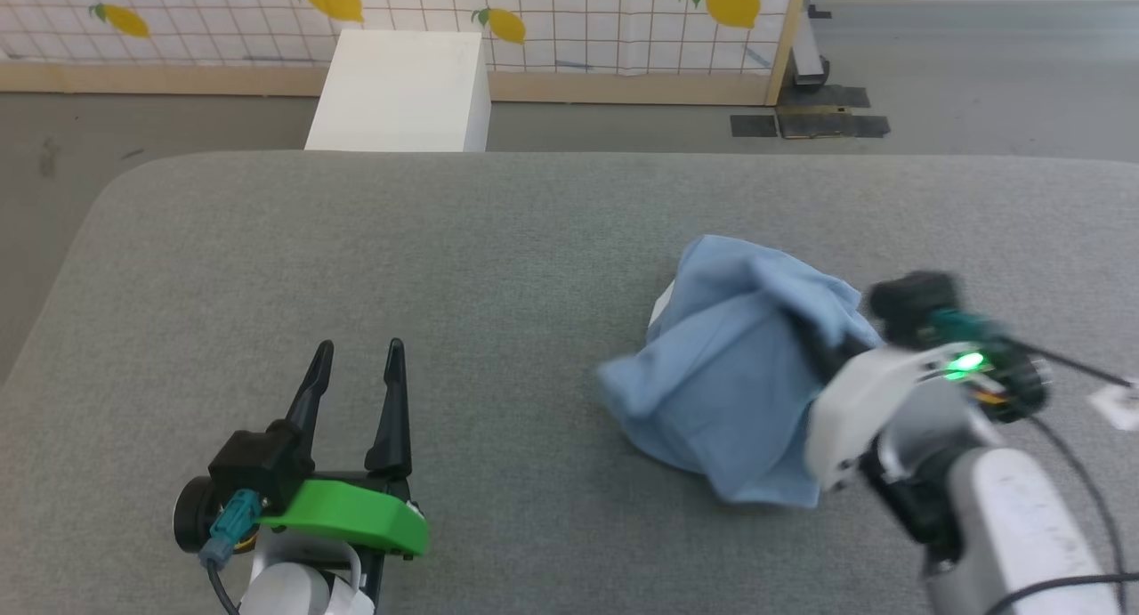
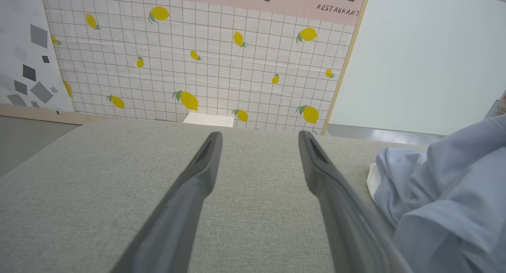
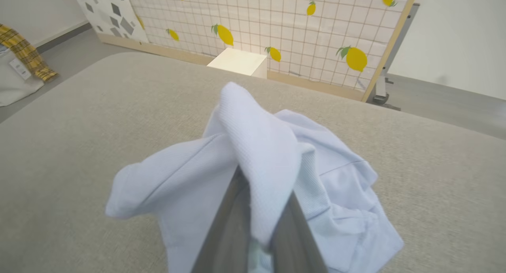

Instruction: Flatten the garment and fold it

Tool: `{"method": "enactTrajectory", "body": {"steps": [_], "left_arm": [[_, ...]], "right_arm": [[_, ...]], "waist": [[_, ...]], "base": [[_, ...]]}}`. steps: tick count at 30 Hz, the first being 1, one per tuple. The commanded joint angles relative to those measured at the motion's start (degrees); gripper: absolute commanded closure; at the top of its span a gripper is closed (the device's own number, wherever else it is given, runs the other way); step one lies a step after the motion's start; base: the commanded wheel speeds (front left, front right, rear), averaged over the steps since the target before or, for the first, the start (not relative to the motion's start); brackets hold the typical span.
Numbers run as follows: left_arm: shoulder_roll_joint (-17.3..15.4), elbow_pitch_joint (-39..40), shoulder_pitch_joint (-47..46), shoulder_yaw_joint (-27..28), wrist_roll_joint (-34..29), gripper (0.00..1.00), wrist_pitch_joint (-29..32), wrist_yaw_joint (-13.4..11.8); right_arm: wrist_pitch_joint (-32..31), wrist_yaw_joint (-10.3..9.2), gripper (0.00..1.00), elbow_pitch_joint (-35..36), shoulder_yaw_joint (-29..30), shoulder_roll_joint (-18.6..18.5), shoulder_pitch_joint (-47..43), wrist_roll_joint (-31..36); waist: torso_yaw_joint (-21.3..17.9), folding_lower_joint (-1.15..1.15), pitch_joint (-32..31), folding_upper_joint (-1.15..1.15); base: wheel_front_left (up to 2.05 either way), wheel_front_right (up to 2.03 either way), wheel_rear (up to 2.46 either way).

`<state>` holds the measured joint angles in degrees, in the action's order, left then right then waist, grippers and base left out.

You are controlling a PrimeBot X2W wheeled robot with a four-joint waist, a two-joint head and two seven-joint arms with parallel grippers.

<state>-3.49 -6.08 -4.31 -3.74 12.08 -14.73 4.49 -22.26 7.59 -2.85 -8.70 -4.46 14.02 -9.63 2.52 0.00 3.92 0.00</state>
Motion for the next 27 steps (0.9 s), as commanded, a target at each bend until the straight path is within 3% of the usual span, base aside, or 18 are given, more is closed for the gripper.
{"method": "enactTrajectory", "body": {"steps": [1, 11, 17, 21, 22, 23, 27], "left_arm": [[0.2, -0.1, 0.4, 0.3, -0.5, 0.0, -0.3, 0.3], [0.4, -0.4, 0.2, 0.4, -1.1, 0.0, -0.3, 0.9], [0.5, -0.5, -0.1, 0.5, -1.3, 0.0, -0.3, 1.1], [0.5, -0.8, -0.5, 0.6, -1.4, 0.0, -0.3, 1.2], [0.5, -1.0, -0.6, 0.4, -1.4, 0.0, -0.3, 1.3], [0.5, -1.1, -0.7, 0.3, -1.4, 0.0, -0.3, 1.4], [0.6, -1.4, -0.9, -0.1, -1.3, 0.0, -0.3, 1.6]], "right_arm": [[1.1, -0.1, 1.0, 1.5, 2.7, 0.2, -0.3, 0.8], [-2.3, -0.1, 1.0, 5.0, 27.8, 1.5, -10.9, 7.4], [-2.4, -0.1, 1.0, 2.6, 33.3, 1.6, -13.2, 4.9], [-0.4, -0.1, 1.0, 2.0, 32.7, 1.6, -12.3, 4.3], [0.5, -0.1, 0.62, 2.0, 32.8, 1.6, -11.9, 4.7], [0.8, -0.1, 0.0, 1.8, 32.8, 1.6, -11.6, 4.9], [5.0, -0.1, 0.0, 3.5, 29.6, 1.6, -10.6, 5.9]], "waist": [[-0.7, 0.0, -0.5, 0.0], [-2.0, 0.0, -0.5, 0.0], [-2.5, 0.0, -0.2, 0.0], [-2.4, 0.0, -0.3, 0.0], [-2.2, 0.0, -0.4, 0.0], [-2.0, 0.0, -0.5, 0.0], [-1.1, 0.0, -0.9, 0.0]], "base": [[0.0, 0.0, 0.0], [0.0, 0.0, 0.0], [0.0, 0.0, 0.0], [0.0, 0.0, 0.0], [0.0, 0.0, 0.0], [0.0, 0.0, 0.0], [0.0, 0.0, 0.0]]}}
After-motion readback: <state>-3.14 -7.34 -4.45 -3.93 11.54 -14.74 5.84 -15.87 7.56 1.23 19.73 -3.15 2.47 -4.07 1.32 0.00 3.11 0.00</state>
